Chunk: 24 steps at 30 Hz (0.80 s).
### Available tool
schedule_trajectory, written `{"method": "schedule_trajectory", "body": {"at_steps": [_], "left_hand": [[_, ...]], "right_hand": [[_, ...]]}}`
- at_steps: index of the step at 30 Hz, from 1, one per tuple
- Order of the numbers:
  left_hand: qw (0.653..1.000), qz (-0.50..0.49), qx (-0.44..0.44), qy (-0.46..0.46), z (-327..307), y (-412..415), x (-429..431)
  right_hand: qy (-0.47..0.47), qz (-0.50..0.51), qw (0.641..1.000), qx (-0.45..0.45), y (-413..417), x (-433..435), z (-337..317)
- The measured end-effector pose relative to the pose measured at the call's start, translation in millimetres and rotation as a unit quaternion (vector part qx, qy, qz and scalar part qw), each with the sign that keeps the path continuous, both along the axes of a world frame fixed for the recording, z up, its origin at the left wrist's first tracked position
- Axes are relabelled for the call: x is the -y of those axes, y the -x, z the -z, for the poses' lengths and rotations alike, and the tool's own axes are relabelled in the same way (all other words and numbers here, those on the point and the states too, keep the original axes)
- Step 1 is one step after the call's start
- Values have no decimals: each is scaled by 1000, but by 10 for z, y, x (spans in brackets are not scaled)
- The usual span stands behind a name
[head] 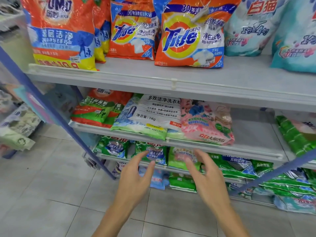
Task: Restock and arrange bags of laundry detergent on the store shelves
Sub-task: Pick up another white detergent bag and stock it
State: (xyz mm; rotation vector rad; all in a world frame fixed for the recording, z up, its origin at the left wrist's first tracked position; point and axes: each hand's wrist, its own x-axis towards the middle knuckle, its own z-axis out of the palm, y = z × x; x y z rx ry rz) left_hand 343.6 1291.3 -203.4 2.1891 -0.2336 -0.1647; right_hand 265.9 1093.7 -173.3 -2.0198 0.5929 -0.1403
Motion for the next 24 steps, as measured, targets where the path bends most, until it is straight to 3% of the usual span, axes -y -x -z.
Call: {"method": "schedule_trajectory", "body": {"at_steps": [9,15,17,20,24], "left_hand": [[998,-44,35,-19,233,-1625,338],[979,-96,-24,-179,491,-2334,593],[987,-110,-29,-115,549,-2402,602],[985,-141,-43,90,543,-2370,537],[981,-141,-59,118,487,-2261,375]], "right_hand": [[54,-14,998,14,-1439,32,418],[240,-29,969,-43,-1709,21,729],[278,-37,959,-45,-1711,-49,851],[281,-45,957,-59,-1687,-159,948],[261,-20,965,-33,-1686,-231,897]]}}
